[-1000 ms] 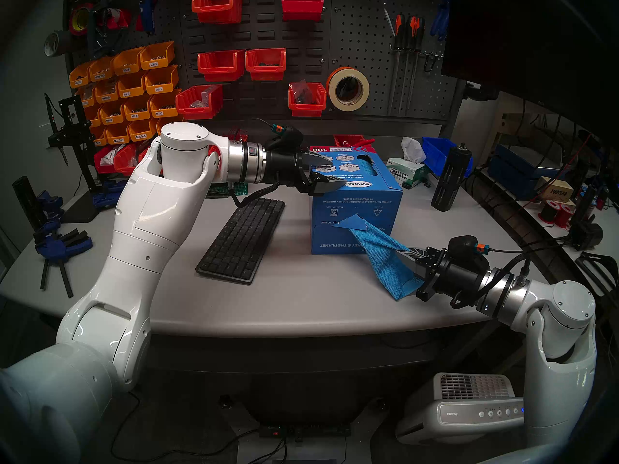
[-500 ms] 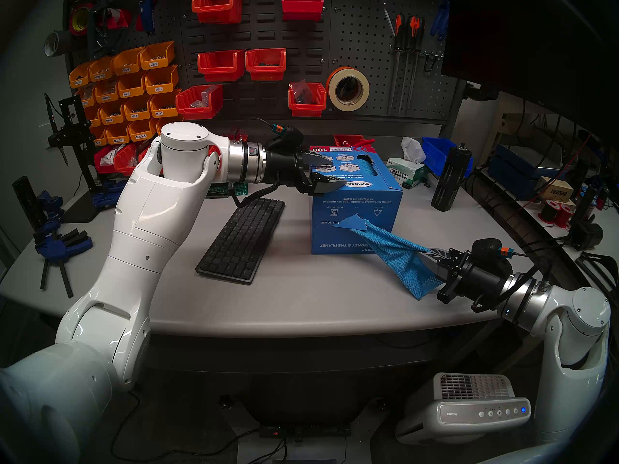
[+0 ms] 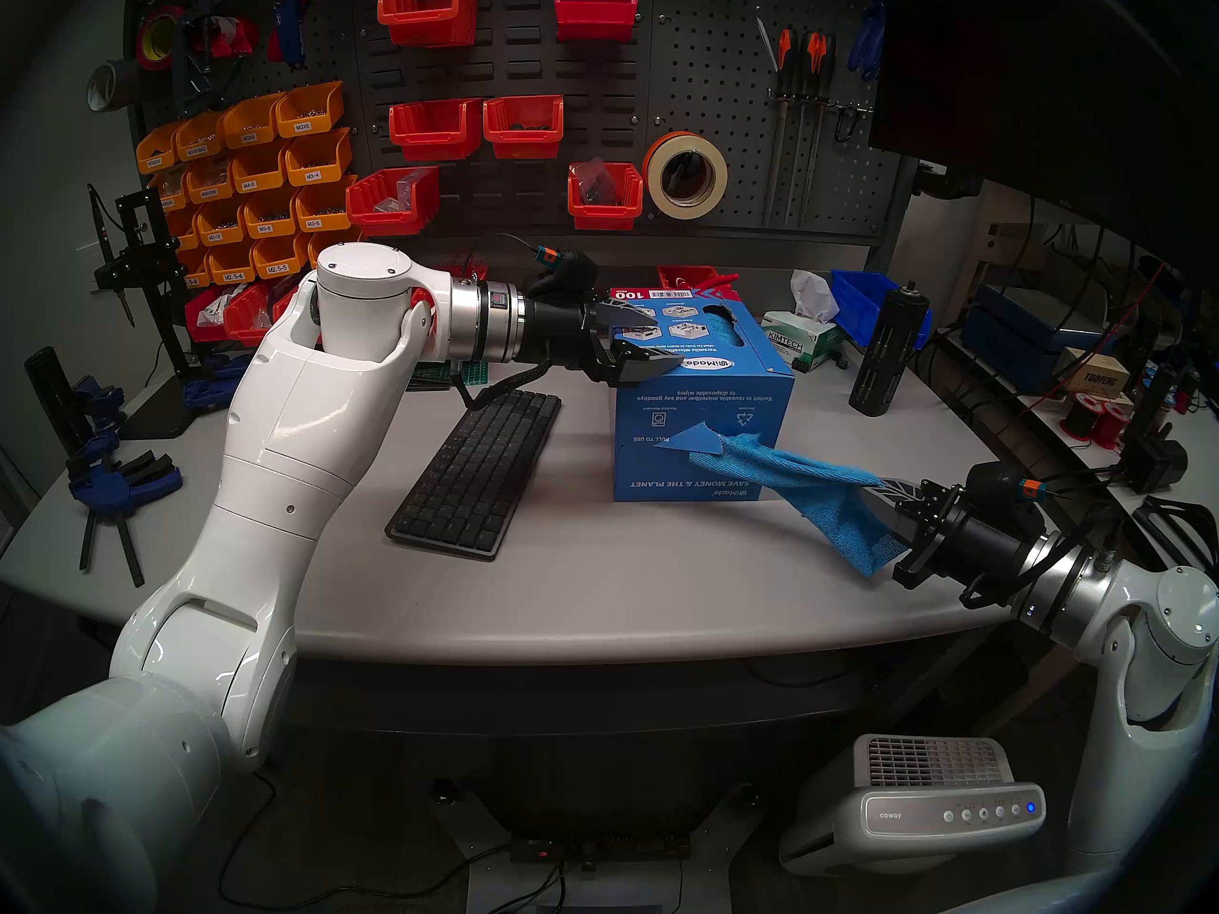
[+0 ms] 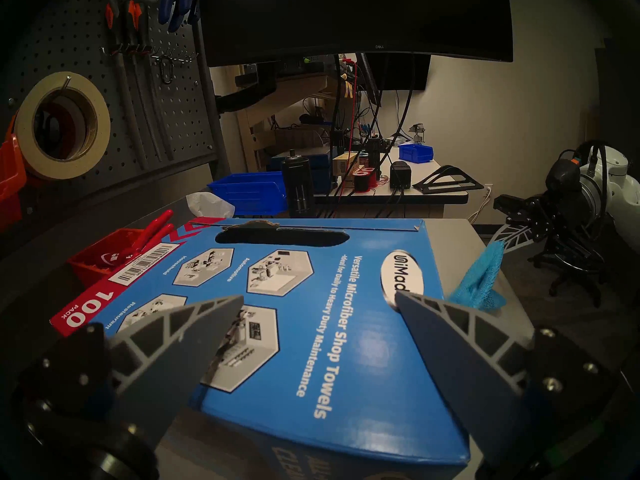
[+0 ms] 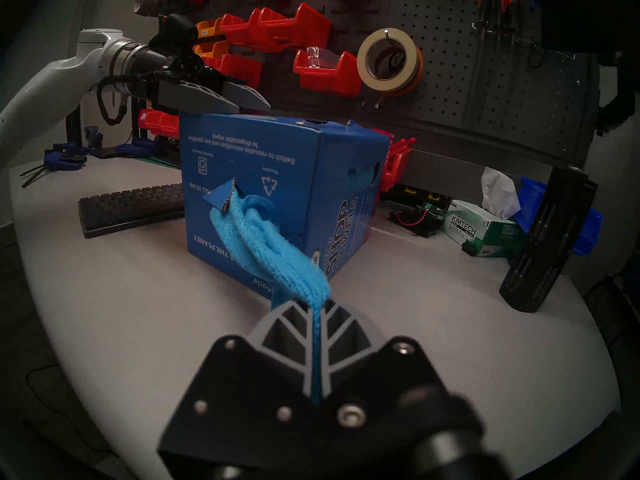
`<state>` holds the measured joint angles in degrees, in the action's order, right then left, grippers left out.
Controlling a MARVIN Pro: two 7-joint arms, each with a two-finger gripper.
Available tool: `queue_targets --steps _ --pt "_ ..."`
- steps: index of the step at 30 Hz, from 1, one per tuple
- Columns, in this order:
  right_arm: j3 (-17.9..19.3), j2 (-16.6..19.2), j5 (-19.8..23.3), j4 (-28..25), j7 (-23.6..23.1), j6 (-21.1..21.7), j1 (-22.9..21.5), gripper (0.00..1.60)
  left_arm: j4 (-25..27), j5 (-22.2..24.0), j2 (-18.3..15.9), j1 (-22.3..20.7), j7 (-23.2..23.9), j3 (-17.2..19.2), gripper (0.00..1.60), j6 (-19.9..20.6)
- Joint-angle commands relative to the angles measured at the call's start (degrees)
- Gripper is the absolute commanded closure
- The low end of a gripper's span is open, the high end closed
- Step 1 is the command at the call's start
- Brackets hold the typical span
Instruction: Take out a shop towel
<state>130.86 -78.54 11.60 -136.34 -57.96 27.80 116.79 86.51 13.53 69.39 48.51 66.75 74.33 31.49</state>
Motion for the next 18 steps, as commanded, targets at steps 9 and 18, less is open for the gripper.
queue_targets --steps 9,18 --pt "5.29 1.46 0.37 -0.79 1.10 0.74 -2.12 1.60 0.47 0.76 -0.72 0.16 0.44 0.63 0.00 -0.22" --pt "5.39 3.73 0.50 -0.31 1.42 1.78 -4.56 1.60 0.59 1.15 -1.00 0.56 0.46 0.86 0.00 -0.40"
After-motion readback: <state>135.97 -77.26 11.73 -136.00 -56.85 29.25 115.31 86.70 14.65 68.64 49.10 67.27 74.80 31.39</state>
